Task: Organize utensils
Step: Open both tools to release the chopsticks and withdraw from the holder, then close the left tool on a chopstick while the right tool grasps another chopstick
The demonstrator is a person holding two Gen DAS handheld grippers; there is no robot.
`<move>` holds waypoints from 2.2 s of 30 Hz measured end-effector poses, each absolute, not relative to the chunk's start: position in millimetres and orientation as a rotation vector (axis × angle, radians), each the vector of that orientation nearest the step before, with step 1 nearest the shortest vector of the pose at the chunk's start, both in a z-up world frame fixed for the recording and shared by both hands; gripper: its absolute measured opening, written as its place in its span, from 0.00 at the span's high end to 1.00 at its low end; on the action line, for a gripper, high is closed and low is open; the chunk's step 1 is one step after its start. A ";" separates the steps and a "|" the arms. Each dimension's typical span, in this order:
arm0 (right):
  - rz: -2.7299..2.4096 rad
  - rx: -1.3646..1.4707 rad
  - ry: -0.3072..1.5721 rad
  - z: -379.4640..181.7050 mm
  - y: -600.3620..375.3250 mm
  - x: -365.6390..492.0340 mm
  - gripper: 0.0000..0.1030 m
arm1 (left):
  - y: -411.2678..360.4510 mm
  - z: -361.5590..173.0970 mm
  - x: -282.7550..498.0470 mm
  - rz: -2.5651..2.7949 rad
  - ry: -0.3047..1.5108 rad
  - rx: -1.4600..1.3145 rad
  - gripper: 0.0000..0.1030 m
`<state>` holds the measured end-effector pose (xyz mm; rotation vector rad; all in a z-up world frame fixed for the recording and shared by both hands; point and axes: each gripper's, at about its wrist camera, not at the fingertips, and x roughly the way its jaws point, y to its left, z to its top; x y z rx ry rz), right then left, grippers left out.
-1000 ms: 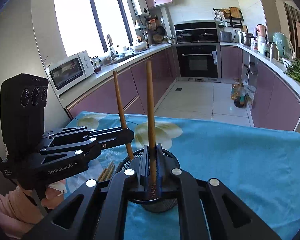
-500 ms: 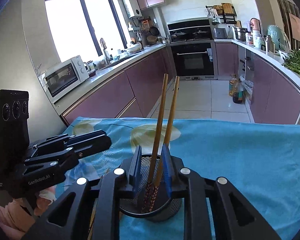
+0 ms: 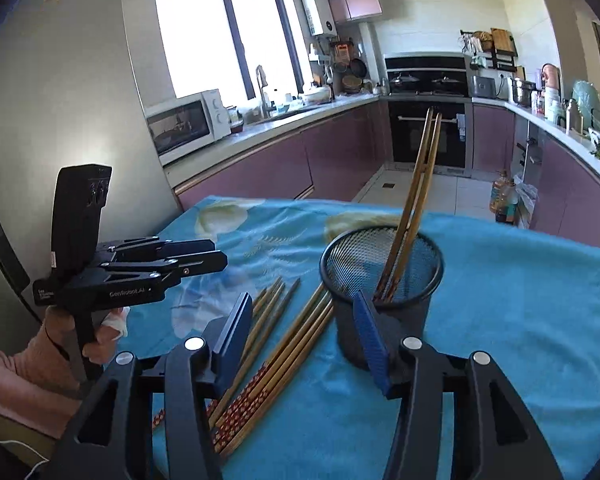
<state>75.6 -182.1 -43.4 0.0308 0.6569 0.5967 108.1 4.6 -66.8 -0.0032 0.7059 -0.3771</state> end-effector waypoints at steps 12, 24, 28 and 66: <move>0.552 0.023 0.816 -98.4 -154.3 82.5 0.52 | 0.2 -111.9 94.8 -0.376 0.852 0.009 0.60; 0.520 -0.029 0.833 -104.4 -144.7 82.3 0.53 | -3.0 -122.4 95.5 -0.355 0.891 0.041 0.60; 0.510 -0.025 0.836 -105.5 -146.3 83.0 0.54 | -1.6 -123.3 95.5 -0.355 0.895 0.043 0.60; 0.412 0.036 0.871 -111.0 -147.0 106.7 0.91 | 7.0 -125.8 105.2 -0.311 0.892 0.005 0.87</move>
